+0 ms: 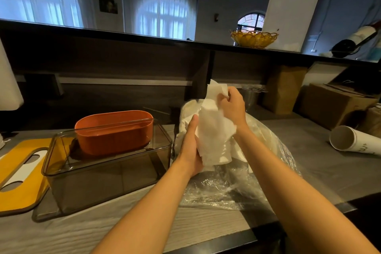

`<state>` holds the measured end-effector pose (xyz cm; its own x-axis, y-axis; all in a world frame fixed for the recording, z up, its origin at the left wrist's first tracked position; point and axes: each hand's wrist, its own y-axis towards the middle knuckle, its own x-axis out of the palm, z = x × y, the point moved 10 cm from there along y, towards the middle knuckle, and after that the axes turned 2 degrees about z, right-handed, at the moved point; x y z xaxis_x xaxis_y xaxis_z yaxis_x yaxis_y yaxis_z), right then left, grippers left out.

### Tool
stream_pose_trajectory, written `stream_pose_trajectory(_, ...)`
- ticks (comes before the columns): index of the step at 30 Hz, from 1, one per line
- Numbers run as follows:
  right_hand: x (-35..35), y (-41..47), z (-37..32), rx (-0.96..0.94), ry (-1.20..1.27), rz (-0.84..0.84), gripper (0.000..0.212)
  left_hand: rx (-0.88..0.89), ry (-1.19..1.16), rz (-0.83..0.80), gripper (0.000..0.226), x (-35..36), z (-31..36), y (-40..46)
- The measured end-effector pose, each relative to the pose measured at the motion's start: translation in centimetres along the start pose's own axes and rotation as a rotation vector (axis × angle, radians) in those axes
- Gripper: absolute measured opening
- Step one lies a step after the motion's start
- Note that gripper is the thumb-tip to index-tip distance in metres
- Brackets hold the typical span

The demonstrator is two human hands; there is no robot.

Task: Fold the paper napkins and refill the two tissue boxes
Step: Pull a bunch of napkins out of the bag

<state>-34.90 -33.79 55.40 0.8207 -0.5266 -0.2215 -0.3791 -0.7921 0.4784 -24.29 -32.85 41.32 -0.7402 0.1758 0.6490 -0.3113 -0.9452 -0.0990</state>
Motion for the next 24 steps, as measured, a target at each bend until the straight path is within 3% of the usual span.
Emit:
stream_pose_trajectory(4, -0.8, -0.8, -0.9, -0.206, 0.002, 0.070, 0.013, 0.003, 0.039, -0.038, 0.042, 0.4, -0.1, -0.1)
stream_pose_trajectory(6, -1.4, -1.1, -2.2, -0.325, -0.147, 0.158, 0.017, 0.001, 0.046, -0.070, 0.036, 0.7, -0.2, 0.0)
stream_pose_trajectory(8, -1.9, -1.9, -4.6, -0.534, -0.340, 0.255, 0.018, -0.004, 0.037, -0.075, 0.042, 0.7, -0.2, -0.1)
stream_pose_trajectory(10, -1.7, -2.6, -5.7, -0.700, -0.376, 0.237, 0.020, -0.030, -0.006, -0.067, 0.054, 0.7, -0.3, -0.4)
stream_pose_trajectory(16, -1.7, -2.0, -4.6, -0.456, -0.042, -0.092, 0.010, -0.019, -0.041, -0.035, 0.054, 0.1, -0.5, 0.4)
stream_pose_trajectory(20, -1.4, -3.4, -4.8, -0.443, 0.027, -0.242, 0.010, -0.018, -0.025, -0.025, 0.054, -0.1, -0.3, 0.3)
stream_pose_trajectory(24, -1.1, -5.7, -4.9, -0.399, 0.046, -0.385, 0.009, 0.027, -0.016, -0.050, 0.069, -0.3, -0.4, 1.0)
